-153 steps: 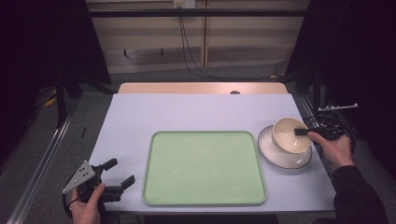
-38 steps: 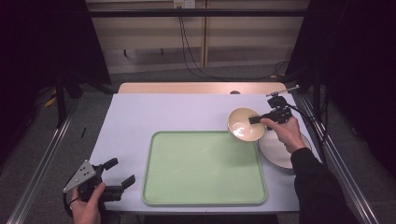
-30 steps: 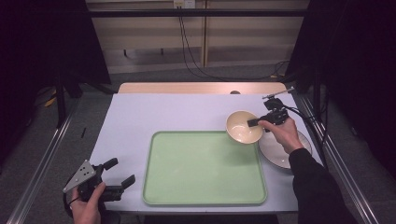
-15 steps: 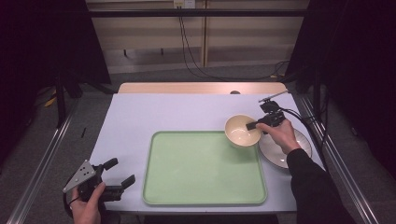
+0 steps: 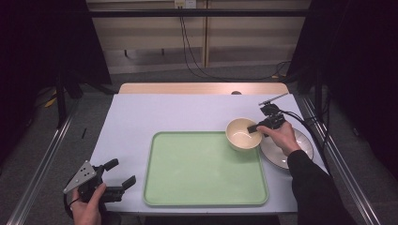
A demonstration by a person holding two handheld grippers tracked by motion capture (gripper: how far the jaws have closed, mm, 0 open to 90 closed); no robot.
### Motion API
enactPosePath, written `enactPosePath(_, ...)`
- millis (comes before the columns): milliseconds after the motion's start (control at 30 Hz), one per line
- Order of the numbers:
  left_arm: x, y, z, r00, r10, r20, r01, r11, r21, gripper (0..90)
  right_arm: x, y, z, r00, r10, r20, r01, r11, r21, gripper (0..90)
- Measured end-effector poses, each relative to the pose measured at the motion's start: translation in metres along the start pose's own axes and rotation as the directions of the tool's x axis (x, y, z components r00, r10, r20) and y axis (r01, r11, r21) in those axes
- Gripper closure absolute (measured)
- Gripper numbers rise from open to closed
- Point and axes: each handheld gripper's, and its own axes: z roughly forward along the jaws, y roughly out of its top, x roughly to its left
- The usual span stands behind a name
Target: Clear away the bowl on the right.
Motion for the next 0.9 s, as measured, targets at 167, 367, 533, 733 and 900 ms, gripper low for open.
enactPosePath(167, 0.0, 0.0, 0.0, 1.0, 0.0, 0.001, 0.0, 1.0, -0.002, 1.5, 0.0, 0.0, 0.004, 0.9999, -0.007, 0.01, 0.007, 1.0, 0.012, 84.0)
enactPosePath(367, 0.0, 0.0, 0.0, 1.0, 0.007, 0.007, -0.007, 1.0, 0.005, 1.5, 0.0, -0.001, 0.007, 0.9999, 0.012, 0.001, -0.012, 1.0, 0.01, 84.0)
enactPosePath(533, 0.0, 0.0, 0.0, 1.0, 0.008, 0.007, -0.008, 1.0, 0.004, 1.5, -0.002, -0.002, 0.009, 0.9999, 0.013, 0.008, -0.013, 1.0, 0.012, 84.1)
enactPosePath(733, 0.0, 0.0, 0.0, 0.9999, 0.015, 0.006, -0.015, 0.9999, 0.008, 1.5, -0.003, -0.004, 0.01, 0.9998, 0.019, 0.01, -0.019, 1.0, 0.015, 84.1)
enactPosePath(900, 0.0, 0.0, 0.0, 0.9999, 0.008, 0.008, -0.008, 1.0, 0.003, 1.5, -0.003, -0.006, 0.01, 0.9998, -0.007, 0.019, 0.007, 1.0, 0.001, 83.9)
